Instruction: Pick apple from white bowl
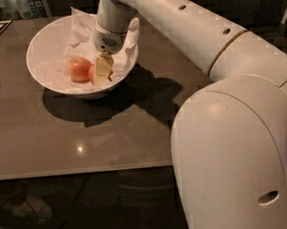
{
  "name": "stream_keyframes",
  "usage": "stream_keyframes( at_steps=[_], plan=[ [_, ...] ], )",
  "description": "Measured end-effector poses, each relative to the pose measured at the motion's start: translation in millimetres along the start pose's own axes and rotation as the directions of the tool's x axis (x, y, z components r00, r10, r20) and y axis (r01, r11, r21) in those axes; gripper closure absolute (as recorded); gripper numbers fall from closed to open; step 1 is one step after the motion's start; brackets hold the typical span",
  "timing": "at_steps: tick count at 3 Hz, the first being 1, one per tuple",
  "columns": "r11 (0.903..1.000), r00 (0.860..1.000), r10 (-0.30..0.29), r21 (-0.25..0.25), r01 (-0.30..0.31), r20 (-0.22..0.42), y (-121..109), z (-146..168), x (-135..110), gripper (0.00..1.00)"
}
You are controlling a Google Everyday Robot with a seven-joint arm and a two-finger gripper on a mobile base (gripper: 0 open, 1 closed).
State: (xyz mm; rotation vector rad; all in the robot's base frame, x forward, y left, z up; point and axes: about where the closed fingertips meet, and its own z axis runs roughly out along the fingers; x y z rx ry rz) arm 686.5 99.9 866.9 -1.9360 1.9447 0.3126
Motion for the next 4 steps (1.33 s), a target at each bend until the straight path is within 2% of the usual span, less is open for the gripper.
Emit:
stream_keyframes(
  at_steps=[1, 4],
  plan=[
    [1.0000, 1.000, 0.000, 0.000, 0.000, 0.000, 0, 0, 0, 0.00],
    [0.9994, 1.000, 0.015, -0.030, -0.015, -0.005, -15, 15, 14, 0.02]
  ],
)
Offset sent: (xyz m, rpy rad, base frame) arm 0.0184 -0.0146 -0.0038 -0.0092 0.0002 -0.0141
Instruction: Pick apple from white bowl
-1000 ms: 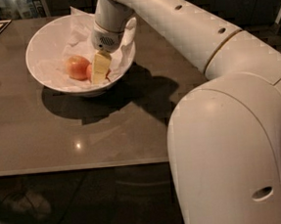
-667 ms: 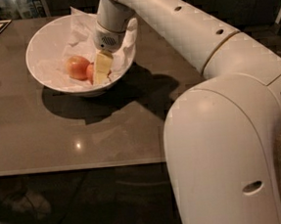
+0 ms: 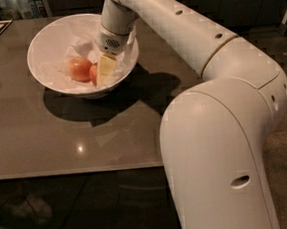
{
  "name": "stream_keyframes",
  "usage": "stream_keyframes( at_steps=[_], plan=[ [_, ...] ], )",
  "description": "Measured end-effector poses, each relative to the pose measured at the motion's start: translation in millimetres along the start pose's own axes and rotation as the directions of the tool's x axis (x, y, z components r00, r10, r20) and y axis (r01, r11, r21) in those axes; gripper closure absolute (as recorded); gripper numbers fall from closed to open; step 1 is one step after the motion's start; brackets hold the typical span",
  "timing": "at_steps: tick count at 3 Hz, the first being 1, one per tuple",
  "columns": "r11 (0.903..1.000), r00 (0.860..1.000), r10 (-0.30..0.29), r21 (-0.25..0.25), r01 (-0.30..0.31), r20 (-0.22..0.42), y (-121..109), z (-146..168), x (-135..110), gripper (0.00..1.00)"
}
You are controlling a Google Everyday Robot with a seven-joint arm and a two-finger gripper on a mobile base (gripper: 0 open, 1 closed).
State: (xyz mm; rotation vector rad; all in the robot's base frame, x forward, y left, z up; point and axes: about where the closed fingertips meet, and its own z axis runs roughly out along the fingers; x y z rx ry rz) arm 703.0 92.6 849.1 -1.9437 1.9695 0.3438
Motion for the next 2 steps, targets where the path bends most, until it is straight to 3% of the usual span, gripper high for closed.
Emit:
stream_keyframes(
  at_steps=[2],
  plan=[
    [1.0000, 1.000, 0.005, -0.006, -0.005, 0.006, 0.0, 0.5, -0.3, 0.43]
  ],
)
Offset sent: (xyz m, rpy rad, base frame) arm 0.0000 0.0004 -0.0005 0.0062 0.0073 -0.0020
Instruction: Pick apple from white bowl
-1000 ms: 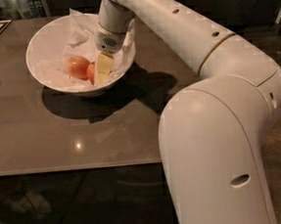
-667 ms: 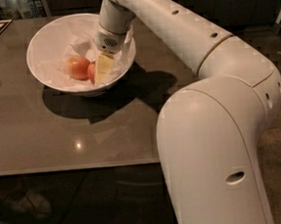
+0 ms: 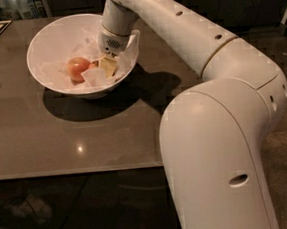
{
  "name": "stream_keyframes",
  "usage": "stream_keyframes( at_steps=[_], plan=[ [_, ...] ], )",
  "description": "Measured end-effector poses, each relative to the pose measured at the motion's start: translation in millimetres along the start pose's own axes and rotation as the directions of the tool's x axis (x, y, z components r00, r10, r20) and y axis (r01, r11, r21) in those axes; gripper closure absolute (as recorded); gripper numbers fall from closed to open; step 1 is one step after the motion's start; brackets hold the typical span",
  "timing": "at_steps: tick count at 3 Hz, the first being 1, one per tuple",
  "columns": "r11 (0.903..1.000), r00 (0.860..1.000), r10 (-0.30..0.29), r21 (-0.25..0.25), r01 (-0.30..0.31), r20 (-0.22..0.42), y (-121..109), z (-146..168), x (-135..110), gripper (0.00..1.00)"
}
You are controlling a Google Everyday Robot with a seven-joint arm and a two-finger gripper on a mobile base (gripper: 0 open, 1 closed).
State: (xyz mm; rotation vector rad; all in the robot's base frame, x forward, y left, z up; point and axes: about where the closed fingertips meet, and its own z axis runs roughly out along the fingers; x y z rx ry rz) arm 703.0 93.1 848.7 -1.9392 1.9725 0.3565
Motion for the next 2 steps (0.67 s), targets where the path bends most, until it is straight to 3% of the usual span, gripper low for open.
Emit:
stream_keyframes(
  at_steps=[2],
  plan=[
    [1.0000, 1.000, 0.000, 0.000, 0.000, 0.000, 0.0, 0.1, 0.0, 0.91]
  ],
)
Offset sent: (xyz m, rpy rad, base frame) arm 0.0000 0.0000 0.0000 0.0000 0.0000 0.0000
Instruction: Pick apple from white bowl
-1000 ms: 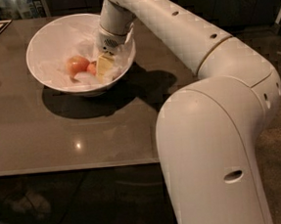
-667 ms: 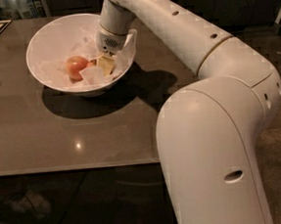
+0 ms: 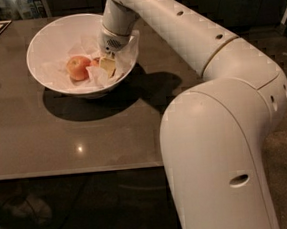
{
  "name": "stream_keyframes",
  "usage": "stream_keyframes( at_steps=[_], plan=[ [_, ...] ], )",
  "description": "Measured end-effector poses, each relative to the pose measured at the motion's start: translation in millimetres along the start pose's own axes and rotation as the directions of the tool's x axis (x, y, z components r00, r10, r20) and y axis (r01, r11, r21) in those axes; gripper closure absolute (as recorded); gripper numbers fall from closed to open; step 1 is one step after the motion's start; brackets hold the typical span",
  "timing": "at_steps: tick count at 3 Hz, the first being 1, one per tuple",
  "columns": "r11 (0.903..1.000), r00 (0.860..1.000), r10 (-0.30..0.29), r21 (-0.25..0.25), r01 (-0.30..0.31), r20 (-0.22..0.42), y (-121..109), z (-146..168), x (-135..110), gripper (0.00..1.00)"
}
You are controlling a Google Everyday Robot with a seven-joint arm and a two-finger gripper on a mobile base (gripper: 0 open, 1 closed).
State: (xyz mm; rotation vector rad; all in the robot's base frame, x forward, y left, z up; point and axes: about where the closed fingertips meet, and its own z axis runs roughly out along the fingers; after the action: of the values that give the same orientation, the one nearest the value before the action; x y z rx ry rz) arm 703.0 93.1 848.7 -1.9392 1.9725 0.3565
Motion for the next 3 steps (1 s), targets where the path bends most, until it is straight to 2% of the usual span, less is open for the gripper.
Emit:
stream_keyframes(
  at_steps=[1, 2, 3],
  plan=[
    [1.0000, 1.000, 0.000, 0.000, 0.000, 0.000, 0.0, 0.2, 0.0, 1.00],
    [1.0000, 1.000, 0.000, 0.000, 0.000, 0.000, 0.0, 0.2, 0.0, 1.00],
    [1.0000, 1.000, 0.000, 0.000, 0.000, 0.000, 0.0, 0.2, -0.1, 0.81]
  ],
)
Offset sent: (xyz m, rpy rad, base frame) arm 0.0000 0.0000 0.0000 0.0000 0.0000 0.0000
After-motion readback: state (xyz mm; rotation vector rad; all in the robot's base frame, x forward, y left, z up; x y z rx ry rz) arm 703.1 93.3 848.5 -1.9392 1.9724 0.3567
